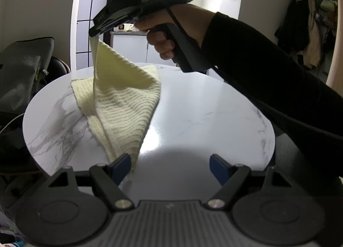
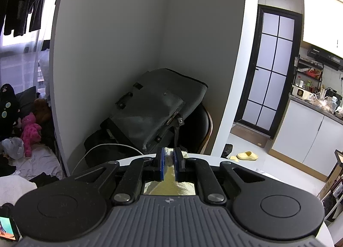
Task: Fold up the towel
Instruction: 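Lower the held corner onto the opposite towel corner with the right gripper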
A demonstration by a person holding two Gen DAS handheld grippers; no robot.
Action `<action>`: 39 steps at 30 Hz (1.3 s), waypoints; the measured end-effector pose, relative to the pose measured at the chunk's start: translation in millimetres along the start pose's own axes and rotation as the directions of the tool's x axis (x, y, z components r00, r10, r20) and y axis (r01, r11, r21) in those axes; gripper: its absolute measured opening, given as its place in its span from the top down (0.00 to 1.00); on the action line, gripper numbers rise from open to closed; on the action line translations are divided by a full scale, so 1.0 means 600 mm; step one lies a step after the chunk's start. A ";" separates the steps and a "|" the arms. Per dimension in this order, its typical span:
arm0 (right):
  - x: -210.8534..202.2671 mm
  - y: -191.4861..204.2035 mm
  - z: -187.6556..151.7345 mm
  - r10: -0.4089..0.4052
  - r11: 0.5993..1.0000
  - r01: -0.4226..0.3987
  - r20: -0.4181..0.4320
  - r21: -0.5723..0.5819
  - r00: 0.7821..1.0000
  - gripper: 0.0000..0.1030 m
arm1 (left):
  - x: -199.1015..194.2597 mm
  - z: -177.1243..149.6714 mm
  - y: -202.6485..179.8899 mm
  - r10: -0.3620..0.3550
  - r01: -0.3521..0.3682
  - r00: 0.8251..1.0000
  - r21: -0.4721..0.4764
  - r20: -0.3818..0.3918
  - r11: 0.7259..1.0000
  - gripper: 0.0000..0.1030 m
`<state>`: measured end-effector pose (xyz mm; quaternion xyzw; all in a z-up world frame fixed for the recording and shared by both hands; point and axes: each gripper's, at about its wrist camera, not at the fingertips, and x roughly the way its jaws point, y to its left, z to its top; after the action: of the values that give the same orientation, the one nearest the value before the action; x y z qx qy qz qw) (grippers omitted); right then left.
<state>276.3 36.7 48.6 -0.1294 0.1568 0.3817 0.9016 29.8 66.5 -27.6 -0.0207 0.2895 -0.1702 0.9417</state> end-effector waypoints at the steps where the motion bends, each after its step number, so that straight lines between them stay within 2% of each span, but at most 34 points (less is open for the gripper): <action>1: 0.001 0.000 0.001 0.000 1.000 0.000 0.000 -0.001 1.000 0.91 | 0.000 0.000 0.001 -0.001 0.001 1.000 -0.003 0.000 1.000 0.20; 7: 0.034 0.009 0.014 0.009 1.000 -0.009 -0.027 -0.019 1.000 0.91 | 0.000 0.000 0.001 0.000 0.000 1.000 0.000 -0.001 1.000 0.19; 14: 0.082 0.020 -0.004 0.014 0.999 -0.017 -0.098 -0.029 0.995 0.90 | 0.000 0.000 0.003 -0.004 0.004 1.000 -0.002 0.001 1.000 0.19; 24: 0.116 0.020 -0.026 0.040 0.999 -0.037 -0.148 0.022 0.988 0.88 | -0.001 0.000 0.005 -0.013 0.013 1.000 -0.003 0.003 1.000 0.19; 29: 0.134 0.021 -0.036 0.054 0.998 -0.047 -0.171 0.048 0.984 0.64 | 0.000 -0.001 0.005 -0.016 0.016 1.000 -0.004 0.005 1.000 0.19; 32: 0.121 0.017 -0.039 0.052 0.997 -0.041 -0.149 0.071 0.987 0.59 | 0.003 -0.002 0.005 -0.019 0.019 1.000 -0.004 0.006 1.000 0.19; 39: 0.096 -0.010 -0.060 0.001 0.999 0.007 -0.170 0.048 0.985 0.57 | 0.009 0.000 0.002 -0.017 0.017 1.000 -0.001 0.007 1.000 0.19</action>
<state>312.0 57.1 -5.6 -0.1400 0.2421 0.3641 0.8884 34.1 65.8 -30.4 -0.0242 0.2859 -0.1782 0.9412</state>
